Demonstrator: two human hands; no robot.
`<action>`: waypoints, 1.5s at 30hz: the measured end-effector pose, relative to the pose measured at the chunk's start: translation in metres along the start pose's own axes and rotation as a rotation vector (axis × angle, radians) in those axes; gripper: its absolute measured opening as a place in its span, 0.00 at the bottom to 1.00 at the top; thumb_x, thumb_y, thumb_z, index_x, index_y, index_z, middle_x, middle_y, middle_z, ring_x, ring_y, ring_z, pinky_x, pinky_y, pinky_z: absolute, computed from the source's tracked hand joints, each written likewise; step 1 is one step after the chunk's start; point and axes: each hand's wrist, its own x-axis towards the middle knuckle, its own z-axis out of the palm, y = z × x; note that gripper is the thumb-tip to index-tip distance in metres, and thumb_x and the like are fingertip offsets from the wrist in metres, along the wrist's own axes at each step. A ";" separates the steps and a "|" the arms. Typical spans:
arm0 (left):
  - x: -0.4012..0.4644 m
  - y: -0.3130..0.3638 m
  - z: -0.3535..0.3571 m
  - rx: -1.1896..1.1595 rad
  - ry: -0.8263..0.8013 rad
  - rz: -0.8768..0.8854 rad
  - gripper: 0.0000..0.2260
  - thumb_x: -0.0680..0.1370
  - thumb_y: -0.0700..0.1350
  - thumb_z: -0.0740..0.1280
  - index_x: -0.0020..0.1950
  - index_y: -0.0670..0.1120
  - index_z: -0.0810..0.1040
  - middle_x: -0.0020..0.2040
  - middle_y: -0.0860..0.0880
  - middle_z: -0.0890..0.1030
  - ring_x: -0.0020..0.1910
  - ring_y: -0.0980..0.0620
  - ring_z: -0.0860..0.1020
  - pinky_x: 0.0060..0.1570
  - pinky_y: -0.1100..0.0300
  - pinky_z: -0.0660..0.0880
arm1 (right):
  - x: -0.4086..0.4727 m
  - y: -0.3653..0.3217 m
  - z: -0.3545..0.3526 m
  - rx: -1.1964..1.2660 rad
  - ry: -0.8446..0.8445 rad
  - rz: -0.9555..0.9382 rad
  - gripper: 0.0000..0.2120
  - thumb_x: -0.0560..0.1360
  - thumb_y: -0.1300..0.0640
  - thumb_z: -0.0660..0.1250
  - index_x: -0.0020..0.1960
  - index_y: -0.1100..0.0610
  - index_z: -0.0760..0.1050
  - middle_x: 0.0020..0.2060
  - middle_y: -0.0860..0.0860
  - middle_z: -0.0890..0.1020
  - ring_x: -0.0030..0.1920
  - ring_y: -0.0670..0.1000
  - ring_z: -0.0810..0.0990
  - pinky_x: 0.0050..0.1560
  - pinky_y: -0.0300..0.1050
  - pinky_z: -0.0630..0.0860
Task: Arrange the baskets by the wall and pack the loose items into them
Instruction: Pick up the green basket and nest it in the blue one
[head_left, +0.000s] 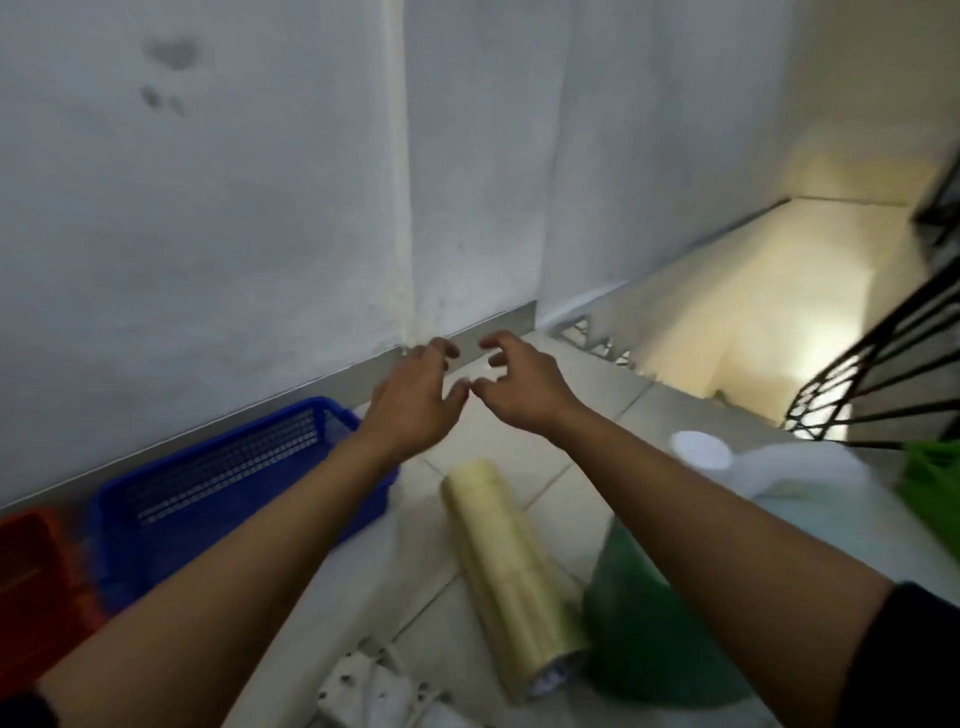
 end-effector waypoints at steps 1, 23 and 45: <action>0.009 0.026 0.004 -0.034 0.026 0.045 0.16 0.78 0.48 0.64 0.64 0.44 0.71 0.59 0.43 0.77 0.56 0.45 0.78 0.58 0.48 0.74 | -0.002 0.008 -0.022 -0.015 0.061 -0.014 0.23 0.74 0.56 0.69 0.67 0.56 0.69 0.62 0.56 0.78 0.61 0.56 0.77 0.58 0.44 0.72; -0.033 0.343 0.328 0.170 -0.639 0.447 0.18 0.77 0.55 0.61 0.62 0.45 0.70 0.60 0.44 0.75 0.59 0.43 0.74 0.55 0.50 0.73 | -0.187 0.432 -0.252 -0.517 0.077 0.857 0.36 0.74 0.52 0.67 0.75 0.58 0.52 0.75 0.63 0.55 0.73 0.64 0.60 0.70 0.57 0.64; -0.043 0.330 0.365 0.149 -0.733 0.365 0.18 0.78 0.52 0.59 0.65 0.47 0.66 0.62 0.46 0.73 0.62 0.45 0.72 0.55 0.55 0.71 | -0.193 0.431 -0.241 -0.545 0.356 0.905 0.10 0.75 0.66 0.59 0.56 0.61 0.71 0.55 0.61 0.79 0.58 0.62 0.78 0.52 0.53 0.75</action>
